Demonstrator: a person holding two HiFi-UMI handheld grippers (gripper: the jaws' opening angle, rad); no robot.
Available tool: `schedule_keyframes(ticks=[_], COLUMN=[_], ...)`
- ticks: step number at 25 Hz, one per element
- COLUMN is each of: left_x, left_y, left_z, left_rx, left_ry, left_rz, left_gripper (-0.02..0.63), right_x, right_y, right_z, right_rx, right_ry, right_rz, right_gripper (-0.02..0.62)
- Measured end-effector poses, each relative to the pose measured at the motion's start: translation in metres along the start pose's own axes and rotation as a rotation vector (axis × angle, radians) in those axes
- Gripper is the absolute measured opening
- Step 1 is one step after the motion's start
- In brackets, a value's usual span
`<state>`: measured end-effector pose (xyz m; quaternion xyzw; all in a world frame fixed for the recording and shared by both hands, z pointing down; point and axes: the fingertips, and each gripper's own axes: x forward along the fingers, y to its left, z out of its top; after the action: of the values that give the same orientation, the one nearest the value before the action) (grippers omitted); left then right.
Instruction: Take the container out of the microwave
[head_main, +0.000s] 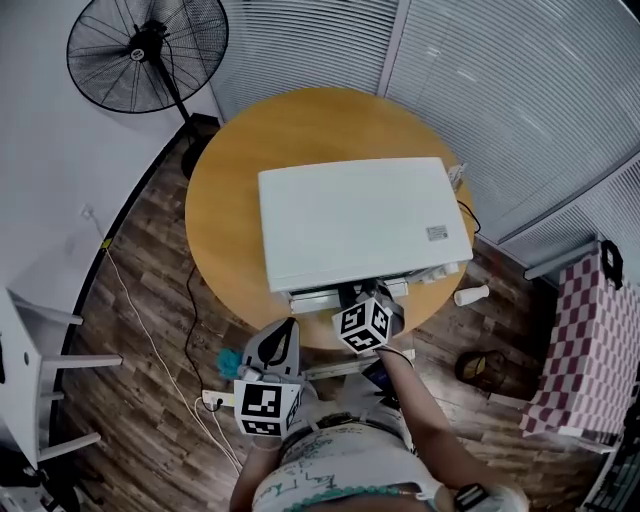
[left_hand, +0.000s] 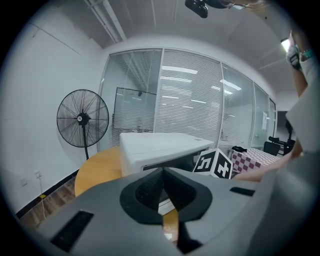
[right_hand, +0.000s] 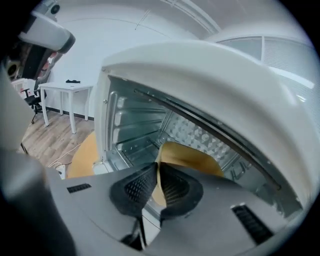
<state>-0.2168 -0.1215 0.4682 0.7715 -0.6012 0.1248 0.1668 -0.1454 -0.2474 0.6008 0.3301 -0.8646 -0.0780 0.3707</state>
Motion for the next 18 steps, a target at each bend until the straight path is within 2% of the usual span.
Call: schedule_keyframes(ticks=[9,18], left_x=[-0.013,-0.028], left_y=[0.005,0.015], left_z=[-0.005,-0.004], left_rx=[0.003,0.046], left_ry=[-0.01,-0.01], left_rz=[-0.043,-0.112], left_gripper=[0.015,0.015], right_x=[-0.019,-0.037], right_y=[0.017,0.038], right_z=[0.008,0.024], right_rx=[0.019,0.069], right_ry=[0.004,0.006], right_rz=[0.003,-0.015], right_gripper=[0.014,0.012])
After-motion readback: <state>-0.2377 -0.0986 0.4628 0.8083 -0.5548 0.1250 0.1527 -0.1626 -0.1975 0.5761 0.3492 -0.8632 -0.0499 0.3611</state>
